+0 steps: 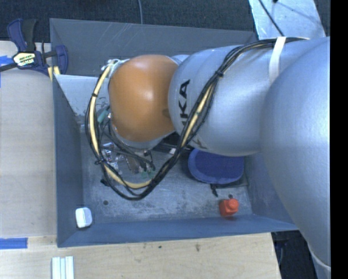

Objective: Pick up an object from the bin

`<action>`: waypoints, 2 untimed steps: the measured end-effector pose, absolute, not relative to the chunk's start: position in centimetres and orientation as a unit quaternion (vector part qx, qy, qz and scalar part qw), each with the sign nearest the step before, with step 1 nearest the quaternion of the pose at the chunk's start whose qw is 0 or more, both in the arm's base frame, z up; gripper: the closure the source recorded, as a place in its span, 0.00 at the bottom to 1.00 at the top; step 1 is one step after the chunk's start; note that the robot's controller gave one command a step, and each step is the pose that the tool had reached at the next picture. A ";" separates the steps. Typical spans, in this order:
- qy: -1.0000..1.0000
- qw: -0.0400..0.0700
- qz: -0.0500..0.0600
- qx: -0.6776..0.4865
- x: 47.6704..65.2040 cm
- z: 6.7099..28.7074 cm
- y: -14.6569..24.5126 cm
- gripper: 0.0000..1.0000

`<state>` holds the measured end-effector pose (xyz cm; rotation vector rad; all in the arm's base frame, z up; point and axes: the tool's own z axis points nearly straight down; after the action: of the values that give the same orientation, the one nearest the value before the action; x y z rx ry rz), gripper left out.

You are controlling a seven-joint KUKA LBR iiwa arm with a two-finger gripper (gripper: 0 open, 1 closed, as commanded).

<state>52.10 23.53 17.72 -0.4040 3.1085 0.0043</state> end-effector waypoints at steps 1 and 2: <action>0.992 0.000 0.000 -0.127 50.7 17.6 23.5 1.00; 0.991 0.003 0.000 -0.134 53.0 18.0 23.0 1.00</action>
Offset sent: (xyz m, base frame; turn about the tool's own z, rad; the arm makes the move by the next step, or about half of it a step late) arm -0.0139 0.0004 -0.0015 0.0067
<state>52.96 22.97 18.05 -0.4198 3.1076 0.0013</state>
